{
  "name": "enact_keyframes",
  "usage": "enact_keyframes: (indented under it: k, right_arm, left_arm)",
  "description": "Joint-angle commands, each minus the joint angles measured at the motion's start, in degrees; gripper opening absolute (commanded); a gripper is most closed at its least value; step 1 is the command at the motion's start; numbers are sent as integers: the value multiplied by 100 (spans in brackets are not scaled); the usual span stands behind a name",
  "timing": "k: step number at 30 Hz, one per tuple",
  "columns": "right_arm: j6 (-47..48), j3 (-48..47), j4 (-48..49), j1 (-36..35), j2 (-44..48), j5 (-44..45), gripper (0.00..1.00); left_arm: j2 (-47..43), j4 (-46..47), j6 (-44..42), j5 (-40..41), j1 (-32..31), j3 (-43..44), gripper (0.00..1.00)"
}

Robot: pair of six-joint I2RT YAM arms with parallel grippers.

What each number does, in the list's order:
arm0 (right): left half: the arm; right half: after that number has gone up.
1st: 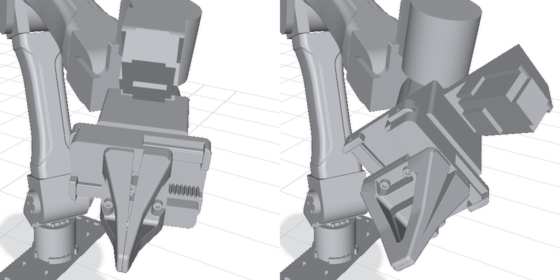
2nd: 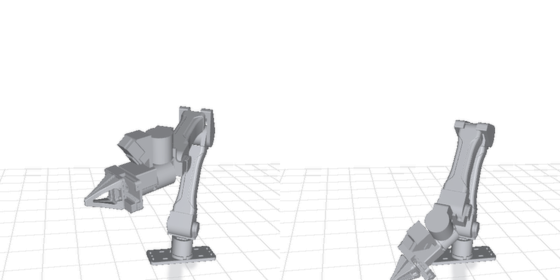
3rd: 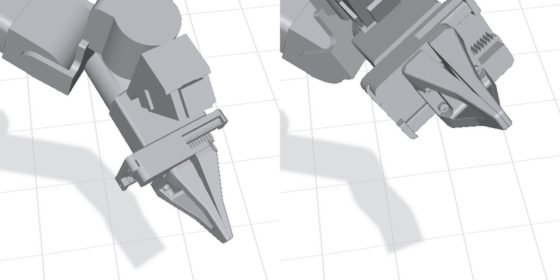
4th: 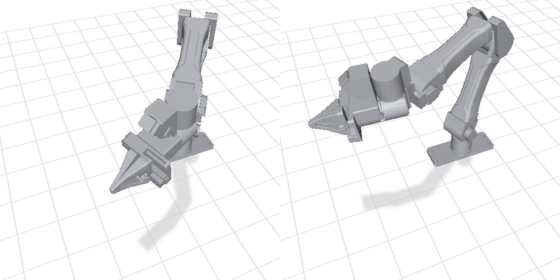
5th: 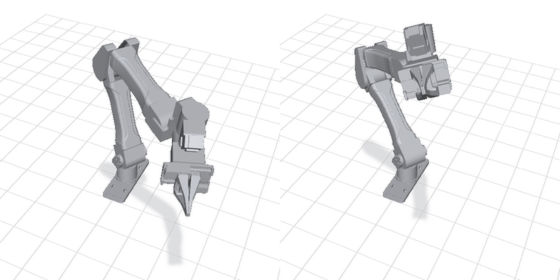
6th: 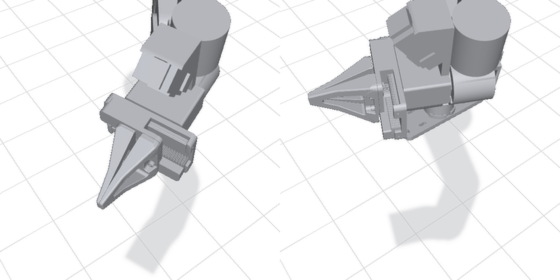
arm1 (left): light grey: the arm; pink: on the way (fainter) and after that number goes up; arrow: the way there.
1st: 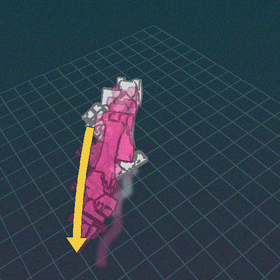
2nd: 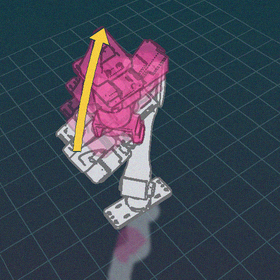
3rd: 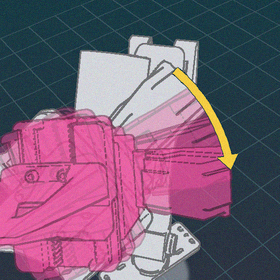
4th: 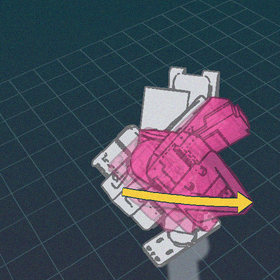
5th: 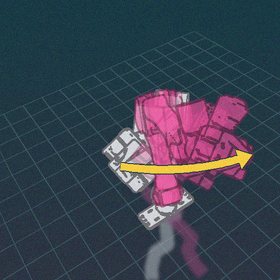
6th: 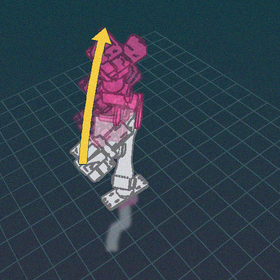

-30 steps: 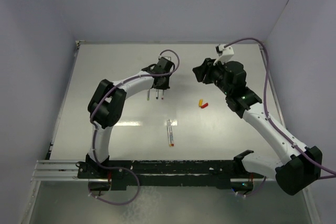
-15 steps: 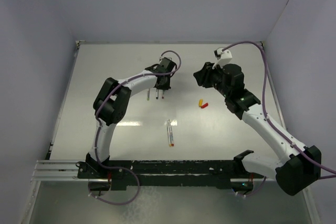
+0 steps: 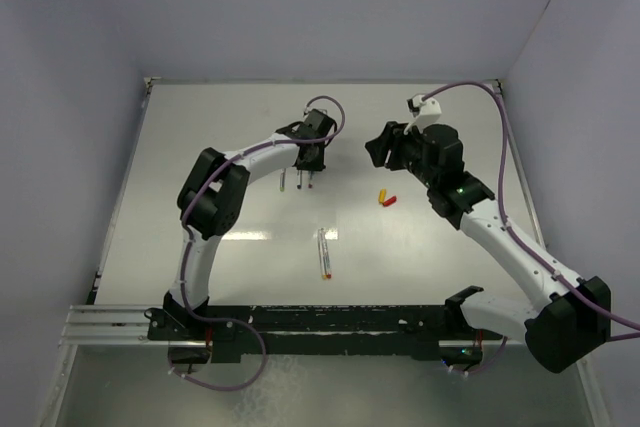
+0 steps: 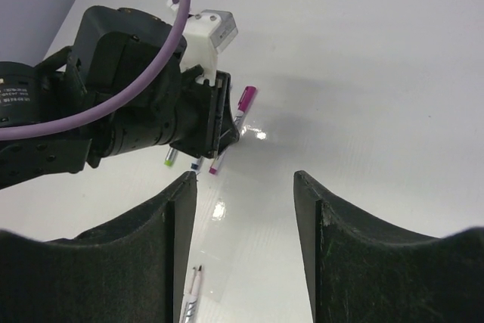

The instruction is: Insert the pens into the pen caps

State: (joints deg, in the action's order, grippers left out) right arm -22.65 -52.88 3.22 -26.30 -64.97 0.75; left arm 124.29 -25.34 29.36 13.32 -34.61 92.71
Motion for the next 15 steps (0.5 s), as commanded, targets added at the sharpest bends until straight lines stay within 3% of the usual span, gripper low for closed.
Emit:
enact_keyframes:
  k: [1, 8, 15]
  right_arm:
    - [-93, 53, 229, -15, 109, 264, 57]
    - [-254, 50, 193, -8, -63, 568, 68]
    - [-526, -176, -196, 19, -438, 794, 67]
  left_arm:
    - [-614, 130, -80, 30, 15, 229, 32]
    - [-1261, 210, -198, -74, -4, 72, 36]
    - [-2050, 219, -326, -107, -211, -667, 37]
